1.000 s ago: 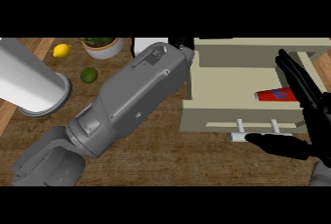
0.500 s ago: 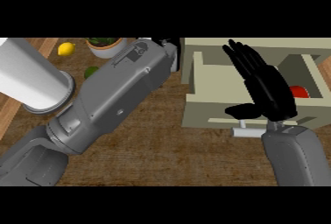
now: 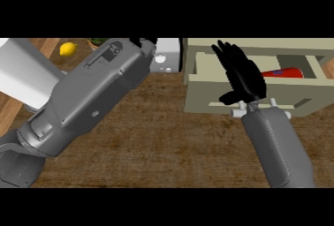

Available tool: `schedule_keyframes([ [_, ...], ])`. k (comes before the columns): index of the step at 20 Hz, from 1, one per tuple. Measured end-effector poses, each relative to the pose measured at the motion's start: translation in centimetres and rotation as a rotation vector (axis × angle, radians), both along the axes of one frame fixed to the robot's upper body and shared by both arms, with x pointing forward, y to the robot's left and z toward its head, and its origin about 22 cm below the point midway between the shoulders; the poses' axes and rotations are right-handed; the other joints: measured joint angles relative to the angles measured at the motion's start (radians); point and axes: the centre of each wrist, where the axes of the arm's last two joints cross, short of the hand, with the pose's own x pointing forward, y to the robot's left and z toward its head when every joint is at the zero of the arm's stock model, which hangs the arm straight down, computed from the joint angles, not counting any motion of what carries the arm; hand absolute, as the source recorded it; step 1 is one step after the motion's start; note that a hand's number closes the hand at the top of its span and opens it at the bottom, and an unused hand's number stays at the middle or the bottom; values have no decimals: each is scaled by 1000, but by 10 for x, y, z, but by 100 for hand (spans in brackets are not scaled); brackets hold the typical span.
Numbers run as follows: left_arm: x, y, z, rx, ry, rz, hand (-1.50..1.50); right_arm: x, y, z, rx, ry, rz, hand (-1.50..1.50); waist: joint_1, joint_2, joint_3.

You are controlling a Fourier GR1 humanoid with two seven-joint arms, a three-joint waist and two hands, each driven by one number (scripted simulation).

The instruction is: Pick up the can, place it into the drawer and close the drawer

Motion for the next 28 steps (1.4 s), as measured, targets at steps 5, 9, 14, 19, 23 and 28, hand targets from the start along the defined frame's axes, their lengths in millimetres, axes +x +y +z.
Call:
schedule_keyframes([
  [5,-4,18,-4,8,4,4,-150,23,-4,-10,-61,-44,-30,-150,8,-7,-9],
  [9,-8,27,-4,9,5,6,-150,36,-6,-16,-85,-89,-50,-150,14,-9,-14],
  [14,-12,39,0,1,5,9,-150,48,-10,-19,-93,-138,-74,-150,19,-9,-16],
  [19,-17,42,7,1,-6,4,-150,62,-13,-14,-99,-163,-118,-150,30,3,-10],
  [23,-19,54,11,10,-10,3,-150,69,-22,-10,-88,-184,-152,-150,40,14,-4],
  [28,-22,53,16,9,-17,-7,-150,78,-14,0,-95,-192,-169,-150,44,24,0],
])
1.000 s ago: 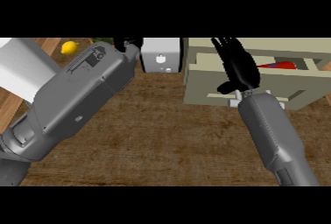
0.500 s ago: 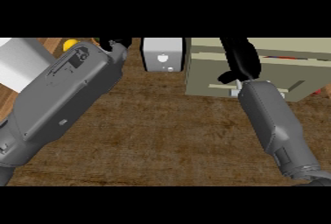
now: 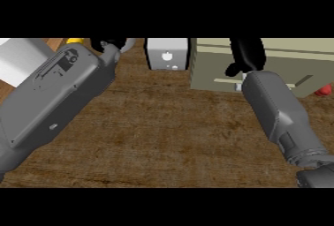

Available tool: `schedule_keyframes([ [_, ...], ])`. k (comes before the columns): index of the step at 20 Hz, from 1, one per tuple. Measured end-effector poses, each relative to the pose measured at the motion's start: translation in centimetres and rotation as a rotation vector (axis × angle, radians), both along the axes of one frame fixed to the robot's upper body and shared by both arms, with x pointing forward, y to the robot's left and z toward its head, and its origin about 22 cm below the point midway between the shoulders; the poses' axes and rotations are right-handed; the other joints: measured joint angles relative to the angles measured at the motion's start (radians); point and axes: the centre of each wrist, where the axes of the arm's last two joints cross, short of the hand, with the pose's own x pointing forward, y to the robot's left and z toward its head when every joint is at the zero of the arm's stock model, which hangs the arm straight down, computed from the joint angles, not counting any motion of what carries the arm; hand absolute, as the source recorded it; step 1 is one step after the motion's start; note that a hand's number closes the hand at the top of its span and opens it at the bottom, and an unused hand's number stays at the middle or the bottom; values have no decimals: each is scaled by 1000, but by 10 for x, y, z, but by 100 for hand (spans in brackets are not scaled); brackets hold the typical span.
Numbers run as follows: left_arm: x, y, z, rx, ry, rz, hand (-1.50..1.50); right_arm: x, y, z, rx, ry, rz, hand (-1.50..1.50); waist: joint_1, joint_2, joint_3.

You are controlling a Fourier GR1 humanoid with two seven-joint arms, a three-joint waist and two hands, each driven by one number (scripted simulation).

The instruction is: Pick up the can, place it into the drawer and close the drawer

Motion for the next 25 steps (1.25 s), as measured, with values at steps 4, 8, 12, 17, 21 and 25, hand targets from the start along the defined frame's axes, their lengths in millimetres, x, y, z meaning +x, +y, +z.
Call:
schedule_keyframes([
  [4,-3,6,4,4,-3,-1,-150,4,-5,7,-8,6,-22,-150,5,6,4],
  [8,-8,5,1,4,5,-17,-150,8,-10,14,-20,27,-42,-150,14,13,7],
  [12,-11,8,4,7,3,-22,-150,11,-13,21,-20,76,-19,-150,18,18,12],
  [17,-14,14,4,4,4,-27,-150,13,-14,24,138,142,55,-150,14,20,14],
  [21,-17,13,6,1,2,-36,-150,14,-15,27,341,165,94,-150,9,14,12],
  [25,-21,14,5,0,4,-38,-150,15,-15,28,511,169,132,-150,9,11,11],
])
